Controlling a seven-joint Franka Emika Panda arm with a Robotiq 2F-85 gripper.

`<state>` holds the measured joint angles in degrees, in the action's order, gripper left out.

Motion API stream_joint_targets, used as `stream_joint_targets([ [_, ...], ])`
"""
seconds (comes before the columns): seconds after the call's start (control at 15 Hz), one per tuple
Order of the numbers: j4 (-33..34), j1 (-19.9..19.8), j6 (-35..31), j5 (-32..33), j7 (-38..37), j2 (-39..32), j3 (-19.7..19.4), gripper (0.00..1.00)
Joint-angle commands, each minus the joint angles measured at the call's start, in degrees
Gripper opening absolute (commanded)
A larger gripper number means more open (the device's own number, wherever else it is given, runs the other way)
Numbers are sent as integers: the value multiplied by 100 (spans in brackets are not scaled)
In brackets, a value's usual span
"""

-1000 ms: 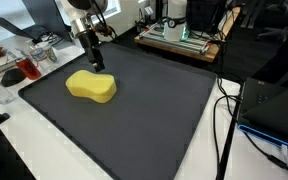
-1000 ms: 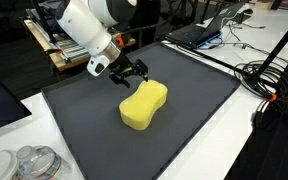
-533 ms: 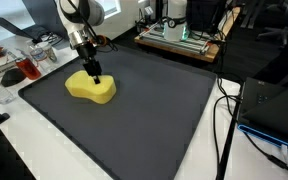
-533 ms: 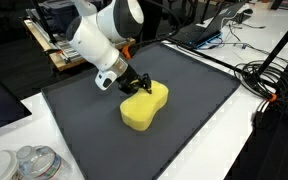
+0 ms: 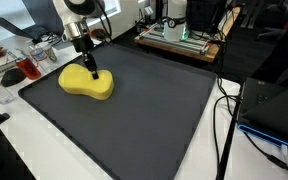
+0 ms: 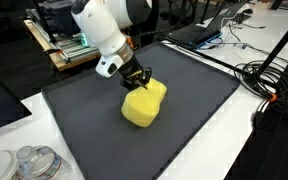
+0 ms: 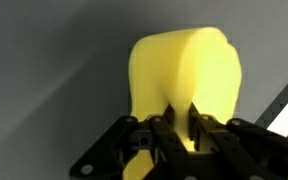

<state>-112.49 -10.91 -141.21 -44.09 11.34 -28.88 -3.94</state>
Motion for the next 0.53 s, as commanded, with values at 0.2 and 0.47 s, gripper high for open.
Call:
stream_joint_targets([
  [0.2, -1580, 558, -740, 2194, -517, 2150, -176, 2],
  [0.47, -2133, 576, -960, 3485, -630, 3405, -151, 2],
])
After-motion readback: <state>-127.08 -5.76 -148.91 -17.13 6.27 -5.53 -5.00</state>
